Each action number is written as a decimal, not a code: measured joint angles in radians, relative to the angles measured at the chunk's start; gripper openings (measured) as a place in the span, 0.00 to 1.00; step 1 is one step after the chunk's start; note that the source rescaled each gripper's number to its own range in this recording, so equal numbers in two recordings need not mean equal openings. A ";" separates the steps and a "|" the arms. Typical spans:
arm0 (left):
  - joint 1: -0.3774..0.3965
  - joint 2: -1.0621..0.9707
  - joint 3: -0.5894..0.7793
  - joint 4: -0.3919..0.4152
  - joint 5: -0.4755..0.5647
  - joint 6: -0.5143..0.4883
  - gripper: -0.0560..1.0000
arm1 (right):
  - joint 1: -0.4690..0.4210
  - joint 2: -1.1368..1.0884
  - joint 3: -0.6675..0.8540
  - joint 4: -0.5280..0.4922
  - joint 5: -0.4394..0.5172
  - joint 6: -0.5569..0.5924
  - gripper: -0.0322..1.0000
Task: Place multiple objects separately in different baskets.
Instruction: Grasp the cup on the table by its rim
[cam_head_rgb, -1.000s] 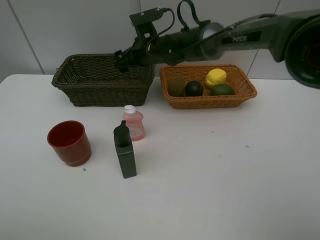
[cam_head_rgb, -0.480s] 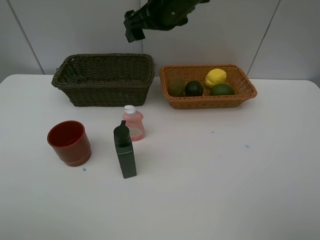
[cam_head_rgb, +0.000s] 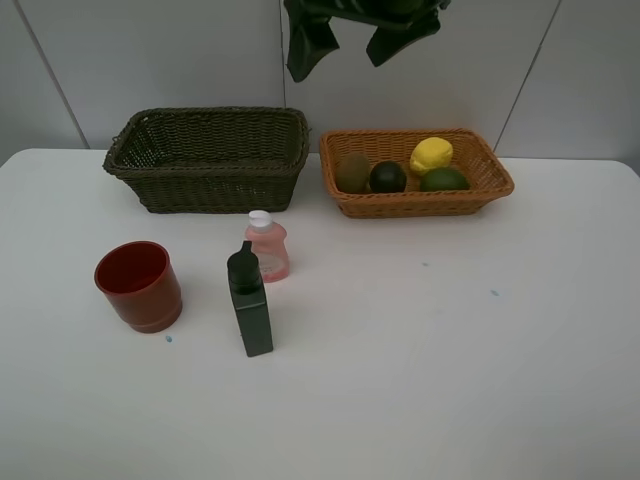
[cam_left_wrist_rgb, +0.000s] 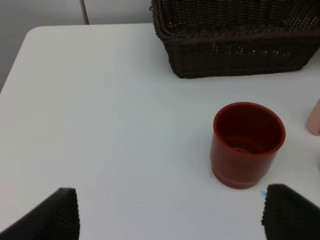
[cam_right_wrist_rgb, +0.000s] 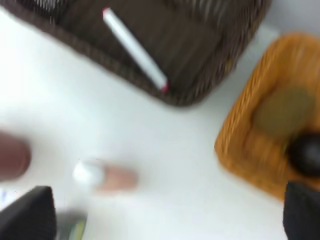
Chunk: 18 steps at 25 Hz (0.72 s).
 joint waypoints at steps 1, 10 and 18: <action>0.000 0.000 0.000 0.000 0.000 0.000 0.95 | 0.000 -0.009 0.000 -0.001 0.045 0.020 1.00; 0.000 0.000 0.000 0.000 0.000 0.000 0.95 | 0.000 -0.132 0.041 -0.086 0.141 0.098 1.00; 0.000 0.000 0.000 0.000 0.000 0.000 0.95 | 0.000 -0.402 0.258 -0.131 0.141 0.102 1.00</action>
